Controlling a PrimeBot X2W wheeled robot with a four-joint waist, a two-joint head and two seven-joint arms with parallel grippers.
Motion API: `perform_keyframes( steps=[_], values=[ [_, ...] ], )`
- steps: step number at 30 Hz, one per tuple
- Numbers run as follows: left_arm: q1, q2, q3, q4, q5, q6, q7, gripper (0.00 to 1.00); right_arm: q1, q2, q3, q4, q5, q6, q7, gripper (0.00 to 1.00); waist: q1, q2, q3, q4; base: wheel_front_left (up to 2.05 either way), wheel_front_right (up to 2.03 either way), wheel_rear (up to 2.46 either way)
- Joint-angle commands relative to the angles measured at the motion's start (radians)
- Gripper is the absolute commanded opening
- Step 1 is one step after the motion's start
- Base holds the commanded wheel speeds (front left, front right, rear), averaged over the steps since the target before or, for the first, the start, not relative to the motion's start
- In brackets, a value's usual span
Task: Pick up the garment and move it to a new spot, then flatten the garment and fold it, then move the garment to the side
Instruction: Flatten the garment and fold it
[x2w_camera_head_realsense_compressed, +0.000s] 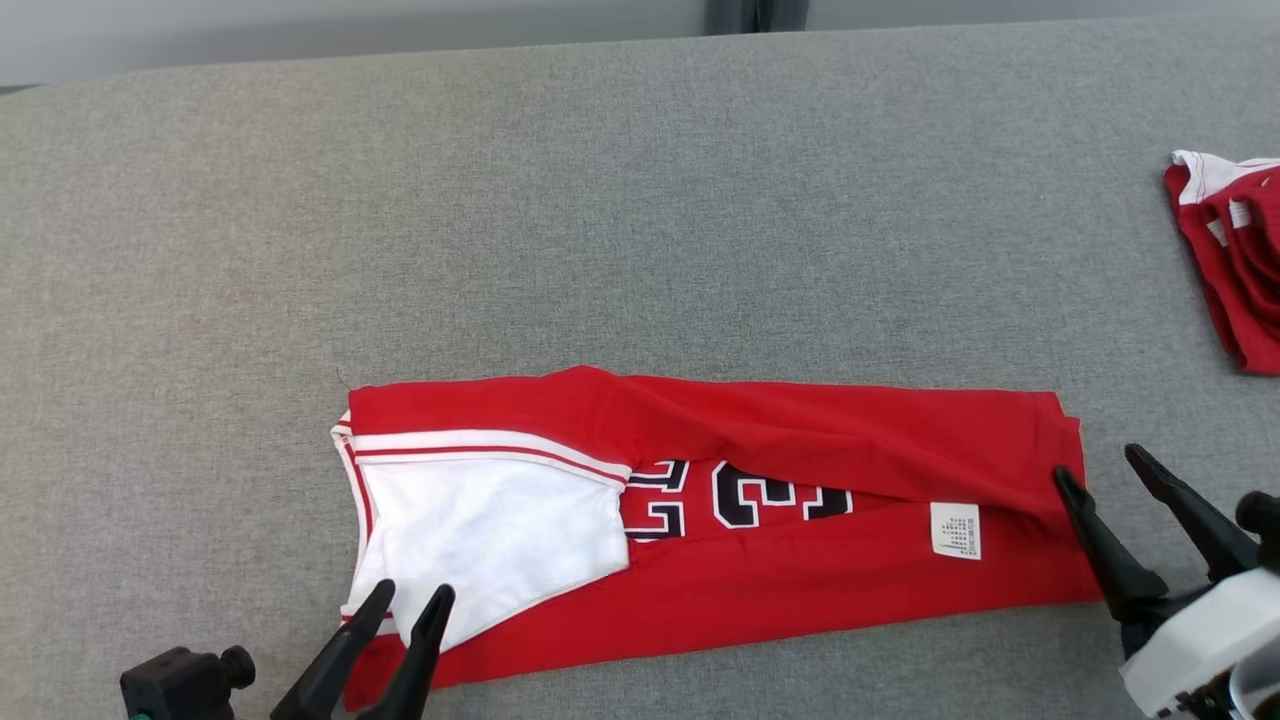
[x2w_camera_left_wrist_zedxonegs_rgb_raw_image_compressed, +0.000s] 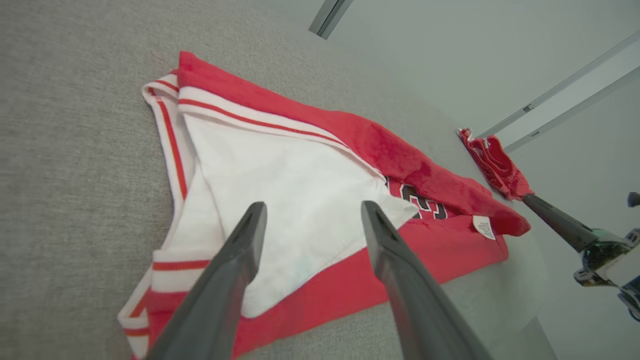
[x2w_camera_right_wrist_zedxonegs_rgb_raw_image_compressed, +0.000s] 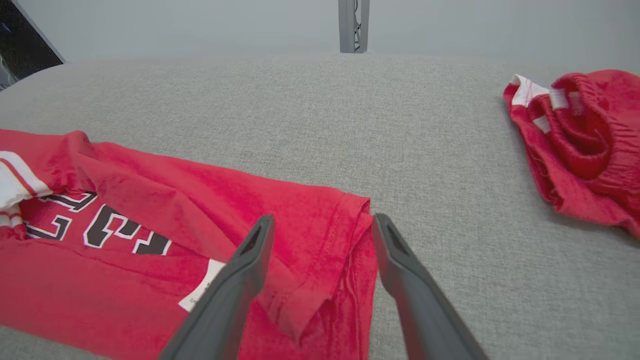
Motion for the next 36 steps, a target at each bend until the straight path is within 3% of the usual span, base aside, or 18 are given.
perform_keyframes(
  steps=[1, 6, 12, 19, 24, 36],
  values=[
    [0.015, 0.011, 0.001, -0.004, -0.014, -0.013, -0.003, 1.0, 0.022, 0.005, -0.021, 0.0, 0.008, 0.0, -0.014, 1.0, 0.0, -0.0001, -0.004, 0.003, 0.0, 0.0, 0.0],
    [0.036, 0.024, 0.023, -0.022, 0.003, -0.002, -0.031, 1.0, 0.073, 0.029, -0.103, -0.004, 0.004, 0.0, -0.032, 1.0, 0.0, -0.0001, -0.017, 0.008, 0.0, 0.0, 0.0],
    [-0.023, -0.003, 0.047, 0.001, 0.057, 0.033, -0.096, 1.0, 0.046, 0.058, -0.137, 0.006, -0.009, 0.0, -0.002, 1.0, 0.0, -0.0001, -0.029, 0.004, 0.0, 0.0, 0.0],
    [-0.135, -0.087, 0.01, 0.093, 0.14, 0.07, -0.173, 1.0, -0.053, 0.094, -0.105, 0.118, -0.026, 0.0, 0.059, 1.0, 0.0, -0.0001, -0.042, 0.007, 0.0, 0.0, 0.0],
    [-0.178, -0.138, -0.021, 0.149, 0.165, 0.064, -0.198, 1.0, -0.106, 0.107, -0.077, 0.226, -0.029, 0.0, 0.079, 1.0, 0.0, -0.0001, -0.049, 0.026, 0.0, 0.0, 0.0],
    [-0.196, -0.166, 0.008, 0.199, 0.224, 0.08, -0.233, 1.0, -0.099, 0.146, -0.01, 0.347, -0.05, 0.0, 0.141, 1.0, 0.0, -0.0001, -0.055, 0.042, 0.0, 0.0, 0.0]
  ],
)
